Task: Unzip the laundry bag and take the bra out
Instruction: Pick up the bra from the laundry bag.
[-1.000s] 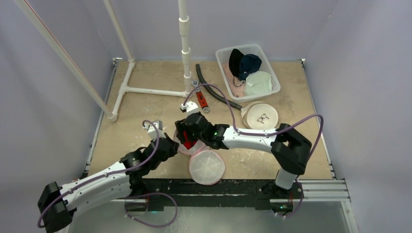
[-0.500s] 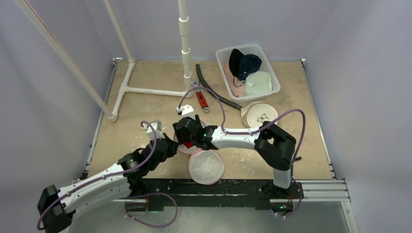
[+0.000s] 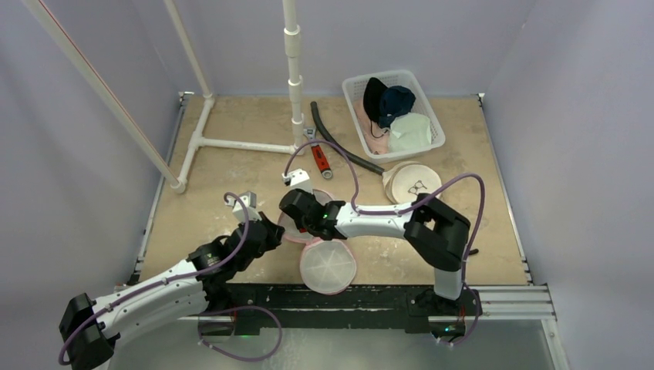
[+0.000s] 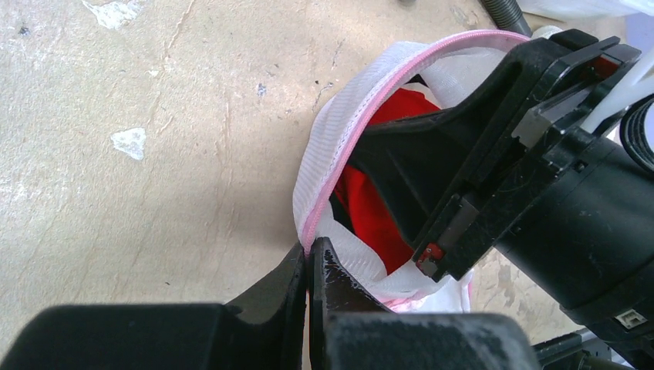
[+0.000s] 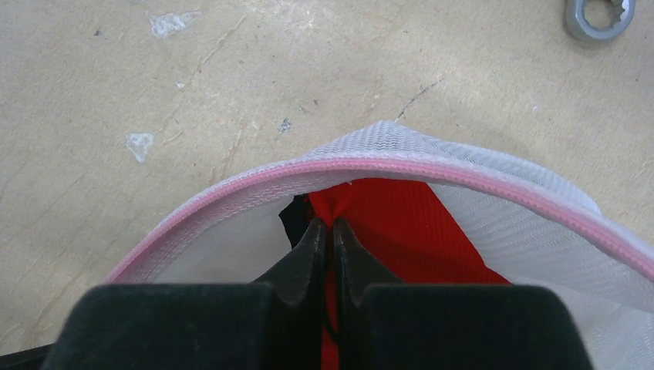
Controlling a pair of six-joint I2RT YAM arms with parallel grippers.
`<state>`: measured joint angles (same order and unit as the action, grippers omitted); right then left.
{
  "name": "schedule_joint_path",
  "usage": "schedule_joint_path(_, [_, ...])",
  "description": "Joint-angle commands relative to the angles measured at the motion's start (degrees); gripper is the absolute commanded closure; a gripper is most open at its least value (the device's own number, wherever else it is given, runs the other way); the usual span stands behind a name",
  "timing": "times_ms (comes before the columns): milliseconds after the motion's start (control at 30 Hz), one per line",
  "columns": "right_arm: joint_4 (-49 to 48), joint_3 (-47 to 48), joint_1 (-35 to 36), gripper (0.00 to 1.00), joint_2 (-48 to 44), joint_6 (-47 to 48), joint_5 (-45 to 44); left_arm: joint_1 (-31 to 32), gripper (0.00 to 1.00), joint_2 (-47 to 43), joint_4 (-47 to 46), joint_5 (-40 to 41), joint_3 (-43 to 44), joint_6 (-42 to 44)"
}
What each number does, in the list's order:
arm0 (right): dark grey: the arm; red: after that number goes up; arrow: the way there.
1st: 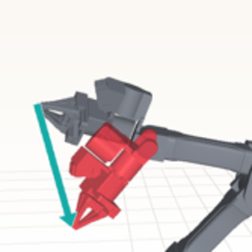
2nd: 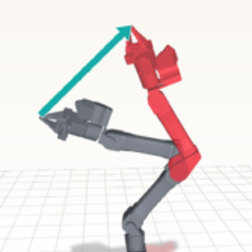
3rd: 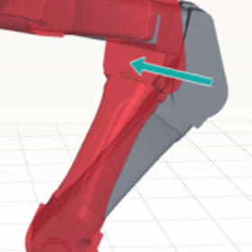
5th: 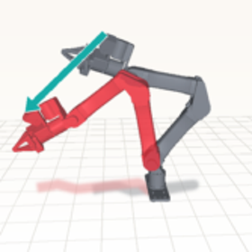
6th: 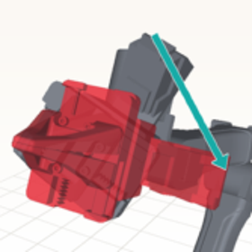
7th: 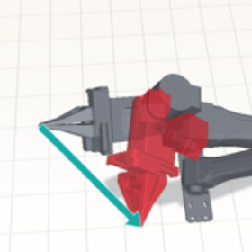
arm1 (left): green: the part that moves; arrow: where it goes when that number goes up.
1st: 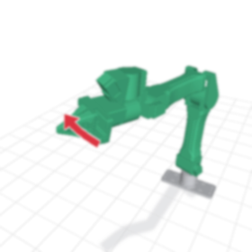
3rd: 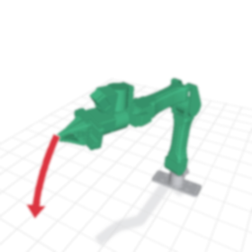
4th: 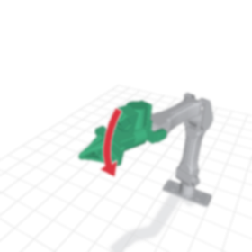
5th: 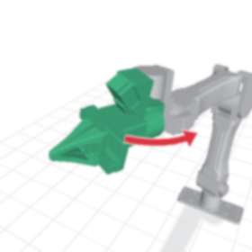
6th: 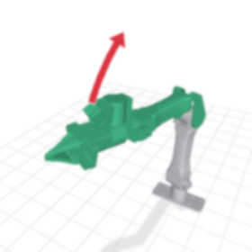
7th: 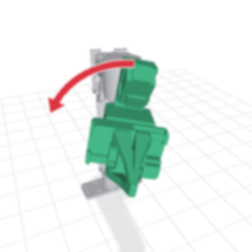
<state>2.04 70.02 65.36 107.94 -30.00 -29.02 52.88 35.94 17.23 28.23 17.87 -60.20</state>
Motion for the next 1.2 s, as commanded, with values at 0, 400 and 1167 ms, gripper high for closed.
schedule_joint_path(0, [3.4, -1.1, 0.3, 1.0, -4.5, 0.4, -2.0, -0.3, 1.0, -0.1, -1.9, -0.4, -0.4, 1.0])
schedule_joint_path(400, [1.7, -4.0, 0.2, 1.0, -18.2, 3.4, 4.5, -0.3, 1.0, 2.7, -3.2, -0.4, 0.8, 1.1])
schedule_joint_path(1167, [-14.9, -14.8, -12.2, 1.0, -47.2, -0.4, 36.8, -0.3, 1.0, 7.4, -4.6, 0.8, 2.0, 1.0])
